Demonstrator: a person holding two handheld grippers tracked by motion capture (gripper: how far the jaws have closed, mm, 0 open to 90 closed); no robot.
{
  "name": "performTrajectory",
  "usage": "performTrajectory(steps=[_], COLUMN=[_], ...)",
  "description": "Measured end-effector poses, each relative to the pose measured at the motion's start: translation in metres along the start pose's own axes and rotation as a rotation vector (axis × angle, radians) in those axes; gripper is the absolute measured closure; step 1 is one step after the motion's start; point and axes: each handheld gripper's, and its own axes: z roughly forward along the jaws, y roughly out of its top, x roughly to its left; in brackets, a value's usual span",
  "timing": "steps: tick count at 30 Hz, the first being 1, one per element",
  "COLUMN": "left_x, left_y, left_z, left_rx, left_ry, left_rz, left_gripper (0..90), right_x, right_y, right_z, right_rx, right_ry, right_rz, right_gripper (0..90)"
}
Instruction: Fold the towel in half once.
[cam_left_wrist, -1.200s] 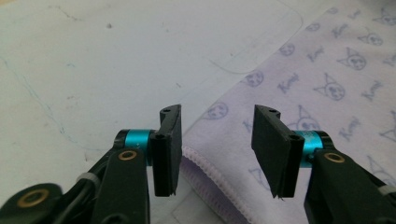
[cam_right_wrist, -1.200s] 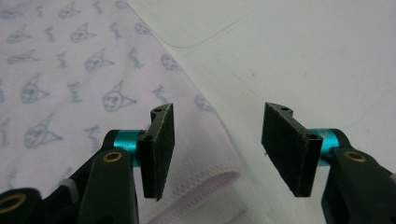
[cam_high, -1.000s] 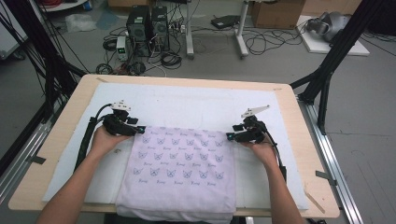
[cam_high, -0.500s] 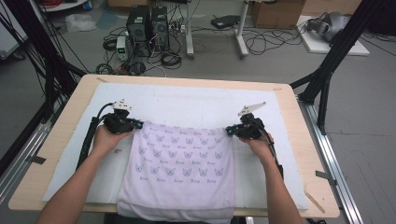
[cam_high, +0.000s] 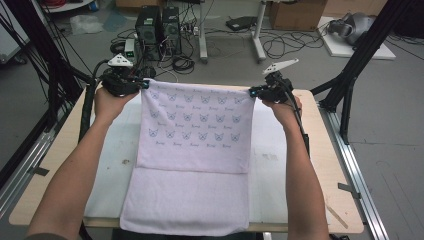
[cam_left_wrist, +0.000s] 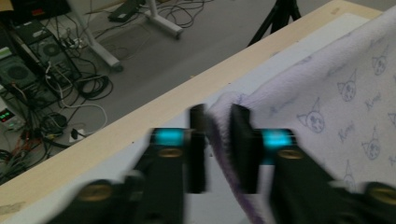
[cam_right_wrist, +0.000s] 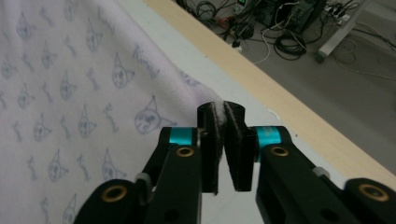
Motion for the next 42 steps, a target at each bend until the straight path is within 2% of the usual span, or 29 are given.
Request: performTrajectory(steps=[1,3,5,6,9,11,13,15,18,23,27,32,36,40,42], left_x=[0.002,0.006,0.008,0.009,0.007,0.002,-0.004,-0.011,-0.023,-0.039,-0.047,-0.057,-0.064,-0.072,-0.074], left_y=[-0.006,-0.022,-0.04,-0.049,-0.073,-0.087,-0.097,-0.105,-0.114,-0.125,-0.131,-0.137,-0.144,-0.155,-0.158], left_z=[0.003,0.005,0.006,0.005,0.003,0.001,-0.001,-0.004,-0.009,-0.02,-0.03,-0.04,-0.043,-0.043,-0.043], left_rx=[0.021,0.027,0.048,0.057,0.076,0.069,0.072,0.071,0.07,0.043,0.023,0.005,-0.004,-0.013,-0.003], left_ry=[0.003,0.017,0.009,0.003,-0.038,-0.068,-0.091,-0.115,-0.15,-0.183,-0.215,-0.222,-0.225,-0.228,-0.231], left_rz=[-0.01,-0.03,-0.05,-0.056,-0.071,-0.076,-0.063,-0.045,-0.018,0.02,0.024,0.039,0.036,0.041,0.046], left_gripper=[58.4,57.7,56.1,55.9,54.0,53.7,53.4,53.4,53.5,53.7,52.5,49.7,45.1,45.3,45.4], right_x=[-0.003,-0.008,-0.005,-0.004,0.004,0.008,0.02,0.029,0.044,0.065,0.076,0.088,0.096,0.103,0.105], right_y=[-0.002,-0.012,-0.027,-0.035,-0.058,-0.067,-0.079,-0.088,-0.099,-0.113,-0.12,-0.125,-0.125,-0.124,-0.125], right_z=[0.004,0.012,0.02,0.023,0.028,0.03,0.027,0.025,0.022,0.014,0.008,0.002,0.003,0.004,0.005], right_rx=[0.005,0.022,0.04,0.052,0.067,0.107,0.077,0.079,0.08,0.047,0.017,-0.01,0.024,0.042,0.056], right_ry=[-0.007,0.017,0.007,0.02,0.033,0.087,0.07,0.106,0.122,0.161,0.184,0.197,0.204,0.205,0.203], right_rz=[0.023,0.065,0.083,0.085,0.109,0.149,0.104,0.109,0.081,0.076,0.072,0.058,0.041,0.025,0.018], right_gripper=[64.0,59.5,57.0,54.6,51.0,48.3,50.8,50.3,50.5,50.5,48.4,43.9,40.9,40.9,40.9])
